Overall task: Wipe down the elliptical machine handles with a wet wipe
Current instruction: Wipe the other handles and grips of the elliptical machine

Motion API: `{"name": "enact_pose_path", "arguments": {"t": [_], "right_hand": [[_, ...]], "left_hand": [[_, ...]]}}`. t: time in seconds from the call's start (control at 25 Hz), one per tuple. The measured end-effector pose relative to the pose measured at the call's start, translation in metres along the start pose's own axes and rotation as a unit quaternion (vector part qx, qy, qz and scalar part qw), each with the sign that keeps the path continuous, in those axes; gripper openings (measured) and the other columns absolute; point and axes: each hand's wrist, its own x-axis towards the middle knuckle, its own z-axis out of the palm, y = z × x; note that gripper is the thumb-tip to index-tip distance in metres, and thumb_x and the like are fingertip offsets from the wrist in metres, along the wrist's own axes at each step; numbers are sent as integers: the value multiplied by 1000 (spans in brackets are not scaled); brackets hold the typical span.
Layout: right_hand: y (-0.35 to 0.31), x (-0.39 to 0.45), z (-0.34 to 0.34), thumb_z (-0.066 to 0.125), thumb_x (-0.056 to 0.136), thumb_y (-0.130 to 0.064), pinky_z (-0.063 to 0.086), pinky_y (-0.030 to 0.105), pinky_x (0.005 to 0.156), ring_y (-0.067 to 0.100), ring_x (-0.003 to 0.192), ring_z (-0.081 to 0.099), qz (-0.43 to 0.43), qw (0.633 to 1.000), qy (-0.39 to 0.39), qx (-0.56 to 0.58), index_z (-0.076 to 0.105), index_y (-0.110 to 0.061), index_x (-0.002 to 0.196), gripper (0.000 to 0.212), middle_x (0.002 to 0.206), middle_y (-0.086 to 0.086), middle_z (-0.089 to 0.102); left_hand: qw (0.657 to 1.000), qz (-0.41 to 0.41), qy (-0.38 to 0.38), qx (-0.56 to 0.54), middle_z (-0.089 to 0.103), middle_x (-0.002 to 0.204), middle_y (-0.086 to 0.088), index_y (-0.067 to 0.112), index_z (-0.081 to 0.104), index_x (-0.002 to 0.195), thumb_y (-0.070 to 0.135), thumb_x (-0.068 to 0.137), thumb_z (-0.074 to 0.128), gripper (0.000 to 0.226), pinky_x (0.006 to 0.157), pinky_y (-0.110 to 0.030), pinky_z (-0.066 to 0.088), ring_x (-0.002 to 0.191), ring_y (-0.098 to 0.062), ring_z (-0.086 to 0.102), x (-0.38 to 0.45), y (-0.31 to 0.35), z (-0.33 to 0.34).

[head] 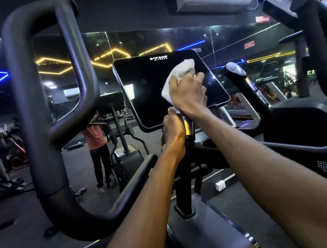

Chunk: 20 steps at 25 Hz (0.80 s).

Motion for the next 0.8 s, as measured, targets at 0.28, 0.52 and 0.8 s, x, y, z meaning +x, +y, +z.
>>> {"name": "enact_pose_path", "arguments": {"t": [0.28,0.52,0.8], "right_hand": [[-11,35,-20,44,91,-31,34,43,82,43,113,52,-147,964,-145,-165,63,-13,109,32,123,17,59],[-1,63,-6,48,86,-36,36,35,81,38,106,54,-53,984,-164,-52,62,-16,95,26,114,16,62],[25,48,14,50,91,-33,51,29,55,26,59,62,259,798,-177,515,65,-7,92,30,75,11,64]], "left_hand": [[999,-37,-33,9,68,87,-23,8,68,87,36,85,45,37,70,-46,51,72,-31,62,3,22,0],[999,-22,2,43,71,91,-27,23,70,68,46,76,41,38,86,-58,54,84,-42,68,13,8,2],[996,7,54,67,61,75,-10,16,60,67,27,93,39,35,65,-40,47,71,-27,56,-5,19,0]]}}
